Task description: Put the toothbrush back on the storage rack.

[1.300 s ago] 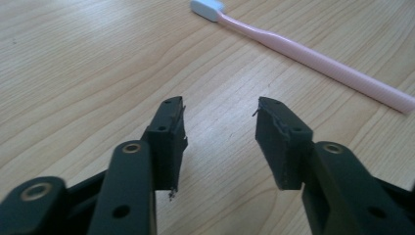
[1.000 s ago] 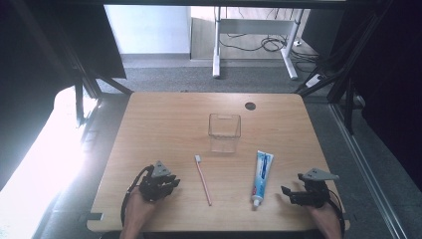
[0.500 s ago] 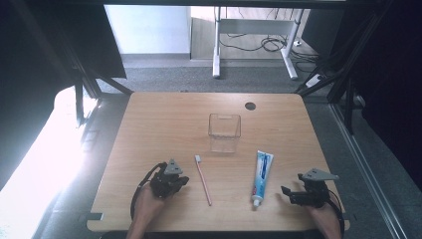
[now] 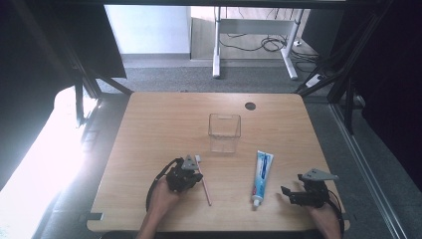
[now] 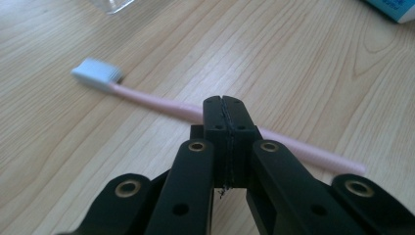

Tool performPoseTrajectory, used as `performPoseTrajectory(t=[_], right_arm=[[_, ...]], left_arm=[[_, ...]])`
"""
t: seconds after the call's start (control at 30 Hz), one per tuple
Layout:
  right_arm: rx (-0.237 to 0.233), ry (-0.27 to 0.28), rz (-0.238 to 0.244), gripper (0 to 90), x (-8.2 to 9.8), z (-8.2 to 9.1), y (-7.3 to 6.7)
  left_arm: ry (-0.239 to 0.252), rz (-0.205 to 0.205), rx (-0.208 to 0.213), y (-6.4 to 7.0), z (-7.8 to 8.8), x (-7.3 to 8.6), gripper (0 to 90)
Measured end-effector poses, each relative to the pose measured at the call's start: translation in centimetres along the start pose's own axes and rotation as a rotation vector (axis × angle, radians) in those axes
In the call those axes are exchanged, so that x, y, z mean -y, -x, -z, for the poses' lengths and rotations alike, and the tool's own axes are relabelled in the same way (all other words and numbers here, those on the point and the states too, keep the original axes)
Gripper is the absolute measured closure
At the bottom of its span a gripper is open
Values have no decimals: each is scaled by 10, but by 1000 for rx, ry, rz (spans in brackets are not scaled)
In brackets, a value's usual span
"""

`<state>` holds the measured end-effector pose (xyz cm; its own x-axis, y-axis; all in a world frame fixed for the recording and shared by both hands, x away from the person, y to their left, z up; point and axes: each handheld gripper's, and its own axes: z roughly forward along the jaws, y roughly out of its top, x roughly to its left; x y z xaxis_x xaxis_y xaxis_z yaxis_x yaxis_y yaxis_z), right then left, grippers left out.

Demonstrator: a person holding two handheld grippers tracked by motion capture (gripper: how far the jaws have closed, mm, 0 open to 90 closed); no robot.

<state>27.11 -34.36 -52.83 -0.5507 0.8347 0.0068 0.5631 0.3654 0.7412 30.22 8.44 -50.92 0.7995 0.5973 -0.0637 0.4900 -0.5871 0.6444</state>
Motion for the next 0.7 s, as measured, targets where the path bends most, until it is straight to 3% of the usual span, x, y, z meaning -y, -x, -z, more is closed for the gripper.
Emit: performPoseTrajectory(t=[0.17,0.33,0.7], right_arm=[[0,-1,1,152,0,0,0],[1,-1,1,154,0,0,0],[0,-9,9,156,0,-1,-1]], left_arm=[[-21,-25,10,6,-13,-11,896],[-38,-32,7,8,-20,-12,896],[-73,-30,-21,7,-18,-5,896]])
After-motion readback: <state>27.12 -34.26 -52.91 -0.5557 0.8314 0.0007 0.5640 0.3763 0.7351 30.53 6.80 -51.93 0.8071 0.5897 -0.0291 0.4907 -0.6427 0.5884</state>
